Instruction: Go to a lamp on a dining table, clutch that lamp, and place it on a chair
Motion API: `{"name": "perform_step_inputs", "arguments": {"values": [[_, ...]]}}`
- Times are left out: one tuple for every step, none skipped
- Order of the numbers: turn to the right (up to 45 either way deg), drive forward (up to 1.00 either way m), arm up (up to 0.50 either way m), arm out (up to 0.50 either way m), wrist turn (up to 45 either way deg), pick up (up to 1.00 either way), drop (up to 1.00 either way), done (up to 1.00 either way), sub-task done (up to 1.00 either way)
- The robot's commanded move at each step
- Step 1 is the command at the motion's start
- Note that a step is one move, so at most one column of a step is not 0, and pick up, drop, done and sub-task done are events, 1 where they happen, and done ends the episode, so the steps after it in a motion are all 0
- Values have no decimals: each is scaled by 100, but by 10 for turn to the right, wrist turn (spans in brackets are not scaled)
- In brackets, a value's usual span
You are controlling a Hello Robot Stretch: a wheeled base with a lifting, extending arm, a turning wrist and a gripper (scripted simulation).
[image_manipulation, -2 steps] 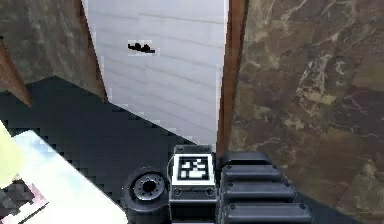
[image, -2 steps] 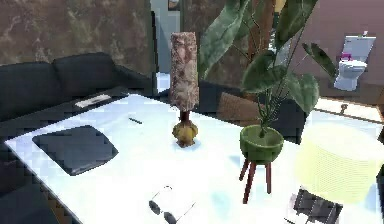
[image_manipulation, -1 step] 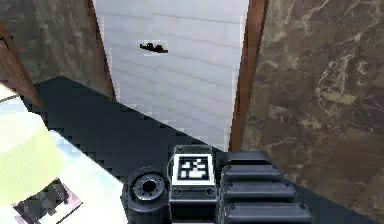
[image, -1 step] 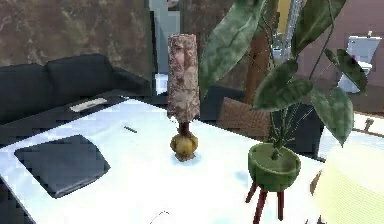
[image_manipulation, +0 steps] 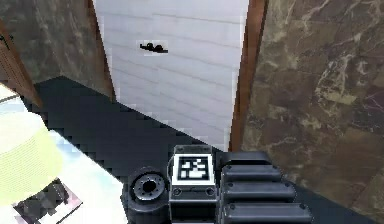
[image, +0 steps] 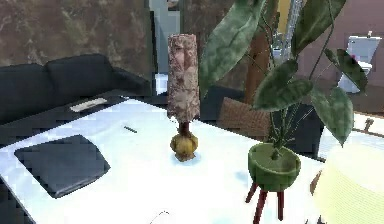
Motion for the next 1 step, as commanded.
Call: {"name": "perform_step_inputs", "arguments": {"values": [[210,0,0,0,0,0,0,0,0]]}}
